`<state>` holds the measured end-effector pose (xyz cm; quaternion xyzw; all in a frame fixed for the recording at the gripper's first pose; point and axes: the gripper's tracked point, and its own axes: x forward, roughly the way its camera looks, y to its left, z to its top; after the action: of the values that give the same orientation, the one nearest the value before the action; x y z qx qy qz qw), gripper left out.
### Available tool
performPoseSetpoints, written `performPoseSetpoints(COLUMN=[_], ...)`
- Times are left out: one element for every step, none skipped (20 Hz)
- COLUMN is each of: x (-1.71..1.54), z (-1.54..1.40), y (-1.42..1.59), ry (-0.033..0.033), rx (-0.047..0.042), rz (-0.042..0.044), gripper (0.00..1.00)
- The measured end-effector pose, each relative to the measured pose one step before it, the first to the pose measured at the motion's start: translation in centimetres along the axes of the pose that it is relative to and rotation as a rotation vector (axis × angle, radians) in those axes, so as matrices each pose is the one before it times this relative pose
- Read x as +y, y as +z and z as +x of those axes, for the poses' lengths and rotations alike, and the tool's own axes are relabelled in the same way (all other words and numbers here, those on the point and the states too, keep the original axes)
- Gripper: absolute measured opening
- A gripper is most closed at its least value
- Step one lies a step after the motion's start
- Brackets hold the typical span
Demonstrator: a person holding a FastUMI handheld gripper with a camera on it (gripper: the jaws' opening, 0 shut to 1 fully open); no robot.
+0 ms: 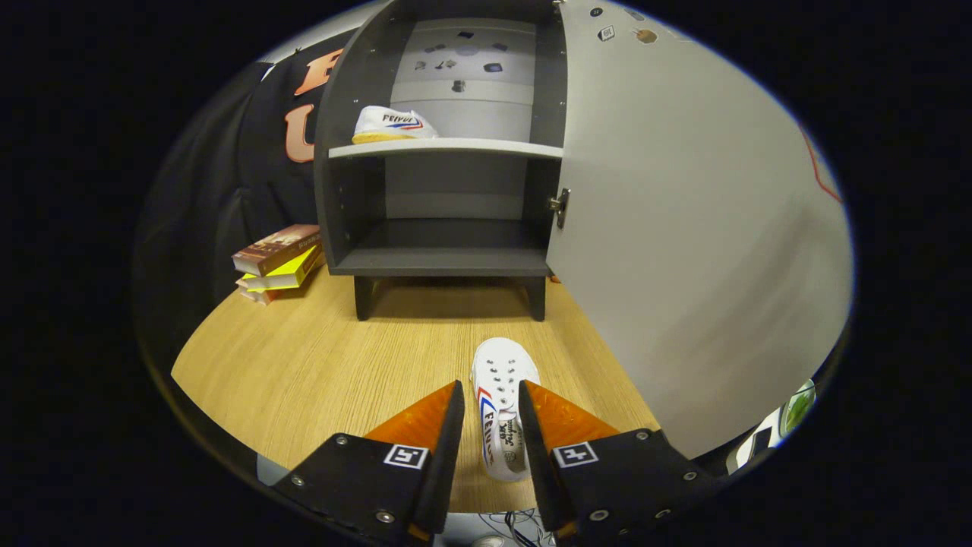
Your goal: Open the shoe cabinet door, grab the shoes and put them into the shoe cabinet, then close the shoe cabinet door.
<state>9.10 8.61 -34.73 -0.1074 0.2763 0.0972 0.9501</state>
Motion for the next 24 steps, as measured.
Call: performPoseSetpoints(x=[0.086, -0.007, -0.144, 0.015, 0.053, -0.031, 0.034, 0.053, 0.038, 0.018, 0.116, 0.096, 0.153, -0.052, 0.048, 0.048, -0.237, 0.240, 0.167, 0.028, 0.043, 0.333, 0.030, 0.090], z=[0.629, 0.602, 0.646, 0.626, 0.640, 0.521, 0.583, 0.487, 0.529, 0.318, 0.438, 0.299, 0.340, 0.343, 0.256, 0.238, 0.124, 0.129, 0.030, -0.014, -0.041, -0.058, -0.229, -0.163], y=[-0.704, -0.707, -0.743, -0.658, -0.549, -0.575, -0.627, -0.476, -0.423, -0.370, -0.407, -0.328, -0.216, -0.226, -0.129, -0.067, -0.151, 0.081, -0.047, -0.039, 0.086, 0.094, 0.304, 0.515], ry=[0.00468, 0.00333, -0.00304, 0.00143, 0.00332, 0.00337, 0.00260, 0.00214, 0.00106, -0.00097, 0.00333, 0.00445, 0.00613, 0.00074, 0.00282, 0.00206, -0.00725, 0.01418, 0.01749, 0.00956, 0.00464, 0.00974, 0.00716, 0.00583], rx=[0.01751, 0.01847, 0.02160, 0.02095, 0.01912, 0.01873, 0.01663, 0.01504, 0.01043, 0.01265, 0.01306, 0.01196, 0.00892, 0.00631, 0.00576, 0.00547, 0.01021, 0.00359, 0.00762, 0.00150, 0.00032, 0.00261, -0.00086, -0.01215], rz=[-0.00922, -0.00598, -0.00213, 0.00265, 0.00417, 0.00057, -0.00412, -0.00867, -0.00966, -0.00919, -0.00570, -0.00156, -0.00042, -0.00352, -0.00524, -0.00532, -0.00798, 0.00419, 0.00911, 0.00835, 0.00918, 0.01338, 0.01225, 0.00569], gripper=[0.48, 0.52, 0.52, 0.53, 0.53, 0.53, 0.53, 0.52, 0.52, 0.52, 0.52, 0.52, 0.51, 0.48, 0.45, 0.40, 0.37, 0.28, 0.22, 0.15, 0.11, 0.04, 0.02, 0.00])
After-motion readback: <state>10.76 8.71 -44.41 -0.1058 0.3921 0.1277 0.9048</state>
